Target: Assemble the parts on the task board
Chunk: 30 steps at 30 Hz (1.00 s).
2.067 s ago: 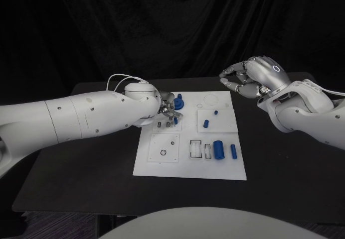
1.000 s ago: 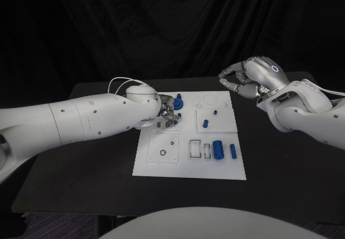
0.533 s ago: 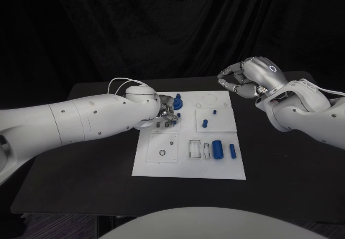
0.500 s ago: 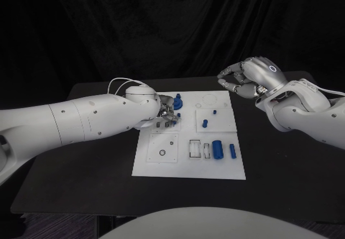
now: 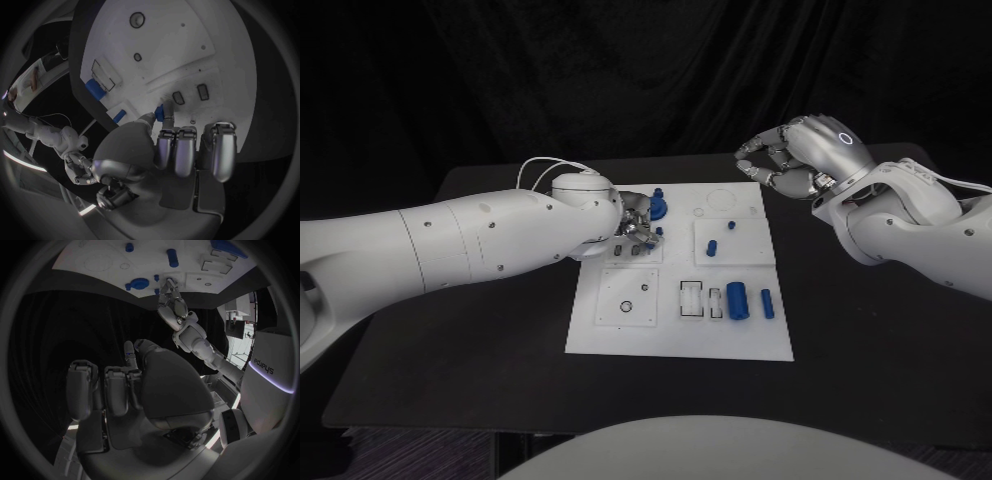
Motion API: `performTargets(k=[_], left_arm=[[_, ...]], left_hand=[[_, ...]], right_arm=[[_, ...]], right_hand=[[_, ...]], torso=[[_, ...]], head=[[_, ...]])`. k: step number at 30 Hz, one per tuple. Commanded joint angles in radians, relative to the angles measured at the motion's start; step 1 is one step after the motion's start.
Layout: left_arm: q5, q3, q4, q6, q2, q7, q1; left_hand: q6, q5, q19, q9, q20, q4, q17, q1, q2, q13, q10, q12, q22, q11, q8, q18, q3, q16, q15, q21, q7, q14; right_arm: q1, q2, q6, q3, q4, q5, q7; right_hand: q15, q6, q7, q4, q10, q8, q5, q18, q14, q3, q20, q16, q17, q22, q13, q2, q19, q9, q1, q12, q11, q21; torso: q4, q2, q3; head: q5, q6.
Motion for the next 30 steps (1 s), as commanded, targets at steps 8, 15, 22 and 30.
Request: performTargets(k=[8,15,22,30], left_arm=[[0.001,0.001,0.003,-0.018,-0.01,0.035,-0.004],[0.001,0.001,0.019,-0.046,-0.032,0.053,-0.004],[0.001,0.001,0.05,-0.071,-0.066,0.055,-0.004],[0.001,0.001,0.072,-0.081,-0.094,0.046,-0.004]], left_hand=[[0.009,0.025,0.001,0.019,-0.011,-0.014,0.263,0.004,-0.022,0.261,0.104,0.003,0.125,-0.01,-0.011,-0.013,0.047,0.006,-0.008,-0.007,-0.005,0.106],[0.017,0.036,0.004,0.048,-0.015,-0.045,0.263,0.004,-0.058,0.261,0.104,0.003,0.129,-0.014,-0.022,-0.014,0.132,0.006,-0.012,-0.008,-0.009,0.106],[0.022,0.033,0.003,0.058,-0.017,-0.051,0.263,-0.006,-0.071,0.261,0.104,0.003,0.129,-0.015,-0.026,-0.013,0.161,0.006,-0.014,-0.01,-0.009,0.106],[0.022,0.029,0.001,0.062,-0.017,-0.05,0.263,-0.012,-0.074,0.261,0.104,0.003,0.127,-0.015,-0.028,-0.013,0.17,0.006,-0.013,-0.012,-0.008,0.106]], right_arm=[[-0.003,0.0,0.016,0.001,0.0,-0.006,-0.018],[-0.003,-0.004,0.023,0.001,0.001,-0.006,-0.024],[-0.004,-0.007,0.029,0.001,0.002,-0.006,-0.028],[-0.005,-0.007,0.029,0.001,0.0,-0.006,-0.038]], right_hand=[[0.008,0.009,-0.002,-0.003,0.106,-0.002,0.005,-0.004,0.095,0.006,0.006,-0.006,0.23,0.217,0.263,-0.001,0.044,-0.001,0.009,0.003,0.009,-0.004],[0.008,0.01,-0.002,-0.003,0.106,-0.001,0.005,-0.004,0.095,0.006,0.006,-0.007,0.229,0.216,0.263,-0.001,0.043,-0.001,0.01,0.003,0.009,-0.006],[0.008,0.01,-0.002,-0.004,0.106,-0.001,0.005,-0.003,0.094,0.007,0.007,-0.009,0.228,0.216,0.263,-0.001,0.042,-0.001,0.01,0.003,0.009,-0.007],[0.008,0.01,-0.002,-0.004,0.106,-0.001,0.005,-0.003,0.094,0.008,0.007,-0.008,0.228,0.216,0.263,0.0,0.042,-0.001,0.011,0.003,0.009,-0.007]], torso=[[0.0009,0.0,0.0],[0.0007,0.0,-0.0003],[0.0012,0.0,-0.0013],[0.0016,0.0,0.0004]], head=[[0.004,0.0],[0.009,0.0],[0.012,0.0],[0.013,0.0]])
